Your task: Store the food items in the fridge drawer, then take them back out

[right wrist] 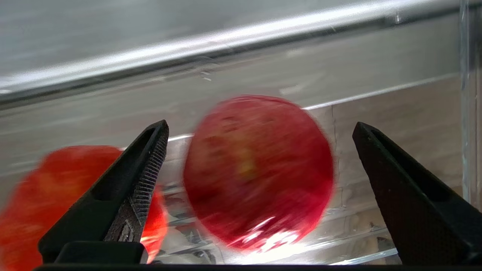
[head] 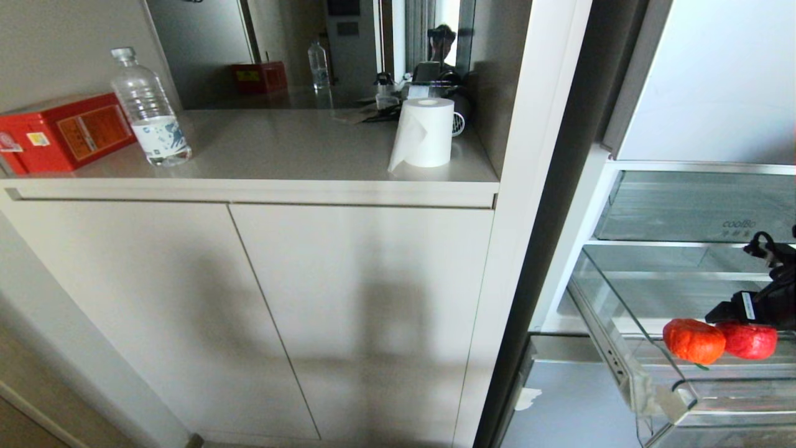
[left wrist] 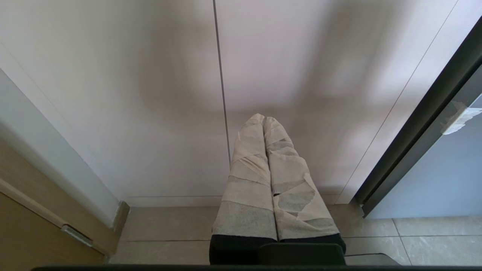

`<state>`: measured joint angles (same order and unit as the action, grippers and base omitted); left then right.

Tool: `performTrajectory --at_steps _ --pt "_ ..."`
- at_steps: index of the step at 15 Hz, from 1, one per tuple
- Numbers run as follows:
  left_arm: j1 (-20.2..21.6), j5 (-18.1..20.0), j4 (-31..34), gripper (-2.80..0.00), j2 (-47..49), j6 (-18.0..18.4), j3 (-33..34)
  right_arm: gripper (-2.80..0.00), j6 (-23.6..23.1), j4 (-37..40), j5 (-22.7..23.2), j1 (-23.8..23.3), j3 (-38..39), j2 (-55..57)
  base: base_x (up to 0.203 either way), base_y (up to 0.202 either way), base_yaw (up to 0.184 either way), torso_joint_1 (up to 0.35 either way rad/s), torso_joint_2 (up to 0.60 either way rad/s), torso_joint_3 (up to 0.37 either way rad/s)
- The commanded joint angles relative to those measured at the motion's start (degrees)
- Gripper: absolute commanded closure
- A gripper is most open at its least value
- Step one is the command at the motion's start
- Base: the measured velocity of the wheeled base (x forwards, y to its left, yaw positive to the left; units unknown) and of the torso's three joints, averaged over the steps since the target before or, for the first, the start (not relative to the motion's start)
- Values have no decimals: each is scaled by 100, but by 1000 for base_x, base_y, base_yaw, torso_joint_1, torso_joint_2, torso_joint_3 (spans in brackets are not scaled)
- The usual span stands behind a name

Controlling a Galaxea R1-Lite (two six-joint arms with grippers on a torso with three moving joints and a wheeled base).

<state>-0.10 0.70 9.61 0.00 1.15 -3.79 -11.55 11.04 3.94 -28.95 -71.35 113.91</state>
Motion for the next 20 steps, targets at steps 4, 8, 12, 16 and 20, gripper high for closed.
performTrajectory --at_steps 4,8,12,16,20 --pt "1 0 5 0 9 0 1 -280 -84 3 134 -129 86 114 0 0 0 0 0 0" --pt "1 0 5 0 9 0 1 0 -83 12 142 -114 183 95 0 0 0 0 0 0" --pt "1 0 5 0 9 0 1 0 -77 10 150 -111 423 -171 0 0 0 0 0 0" --pt "1 0 5 0 9 0 1 0 -45 11 347 -117 558 -881 0 0 0 0 0 0" --pt "1 0 5 0 9 0 1 0 -28 4 626 -121 871 -1921 0 0 0 0 0 0"
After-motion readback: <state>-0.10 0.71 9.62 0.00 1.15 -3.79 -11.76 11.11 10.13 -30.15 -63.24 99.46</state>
